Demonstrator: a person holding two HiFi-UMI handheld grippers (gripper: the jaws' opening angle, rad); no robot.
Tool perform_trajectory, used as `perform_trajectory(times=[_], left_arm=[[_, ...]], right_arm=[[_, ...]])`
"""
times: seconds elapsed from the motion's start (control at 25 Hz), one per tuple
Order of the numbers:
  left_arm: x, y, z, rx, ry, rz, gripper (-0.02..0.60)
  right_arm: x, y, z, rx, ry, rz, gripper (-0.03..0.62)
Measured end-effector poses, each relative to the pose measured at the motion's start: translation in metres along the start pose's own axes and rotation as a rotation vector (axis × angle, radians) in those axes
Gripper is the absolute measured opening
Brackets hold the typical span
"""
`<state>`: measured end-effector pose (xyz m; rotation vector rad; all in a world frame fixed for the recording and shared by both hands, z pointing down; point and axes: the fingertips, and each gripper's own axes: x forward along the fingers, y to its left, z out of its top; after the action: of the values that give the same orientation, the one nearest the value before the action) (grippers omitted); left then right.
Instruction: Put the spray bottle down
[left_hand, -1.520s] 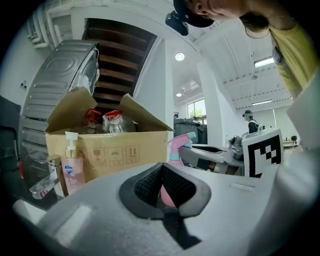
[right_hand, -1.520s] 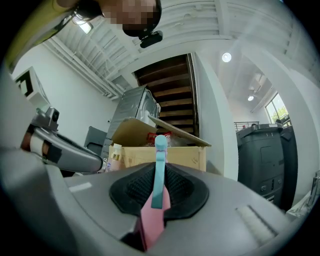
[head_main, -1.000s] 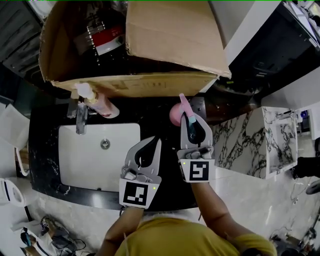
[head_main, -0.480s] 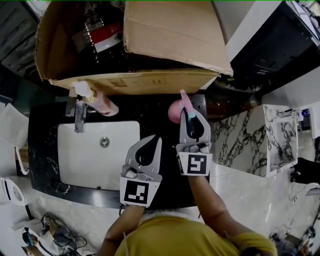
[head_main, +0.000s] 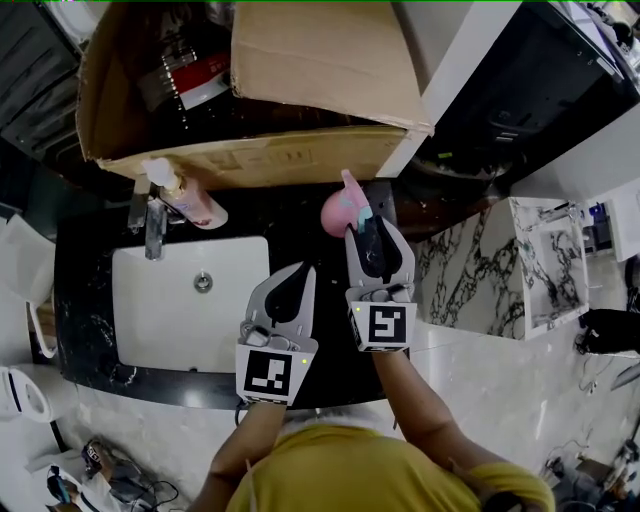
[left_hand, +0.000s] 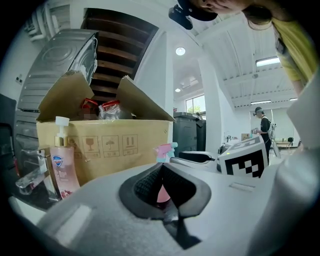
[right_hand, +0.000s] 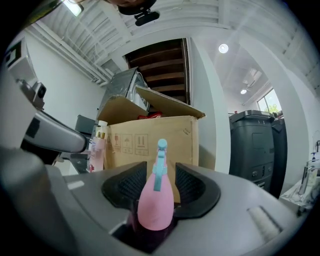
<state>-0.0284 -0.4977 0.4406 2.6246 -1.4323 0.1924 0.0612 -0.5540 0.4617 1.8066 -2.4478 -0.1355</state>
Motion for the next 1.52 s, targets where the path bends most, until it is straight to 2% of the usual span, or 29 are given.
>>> perform_trajectory(times=[0.16, 0.4, 0.52, 0.8, 1.04, 1.28, 1.52], left_arm=[[-0.008, -0.009, 0.010, 0.018, -0.032, -0.002, -0.003], [-0.032, -0.033, 0.025, 0.053, -0.080, -0.011, -0.003], [-0.045, -0.045, 0.039, 0.066, -0.105, -0.015, -0.003], [-0.079, -0.061, 0.066, 0.102, -0.159, -0.004, -0.003], [-0.102, -0.069, 0.081, 0.095, -0.185, 0.003, -0.003], [-0.116, -0.077, 0.094, 0.097, -0.199, 0.007, -0.003], [-0.121, -0.079, 0.093, 0.093, -0.203, 0.005, -0.003]], right_arm=[[-0.025, -0.004, 0.008, -0.010, 0.019, -0.015, 0.158], [-0.077, -0.005, 0.037, -0.012, 0.005, -0.031, 0.031], [-0.100, -0.002, 0.060, -0.004, -0.015, -0.014, 0.000], [-0.150, 0.014, 0.102, 0.013, -0.052, 0.027, 0.000], [-0.176, 0.025, 0.138, 0.003, -0.103, 0.060, 0.000], [-0.191, 0.034, 0.149, 0.017, -0.114, 0.082, -0.002], [-0.194, 0.033, 0.146, 0.001, -0.111, 0.082, -0.002]])
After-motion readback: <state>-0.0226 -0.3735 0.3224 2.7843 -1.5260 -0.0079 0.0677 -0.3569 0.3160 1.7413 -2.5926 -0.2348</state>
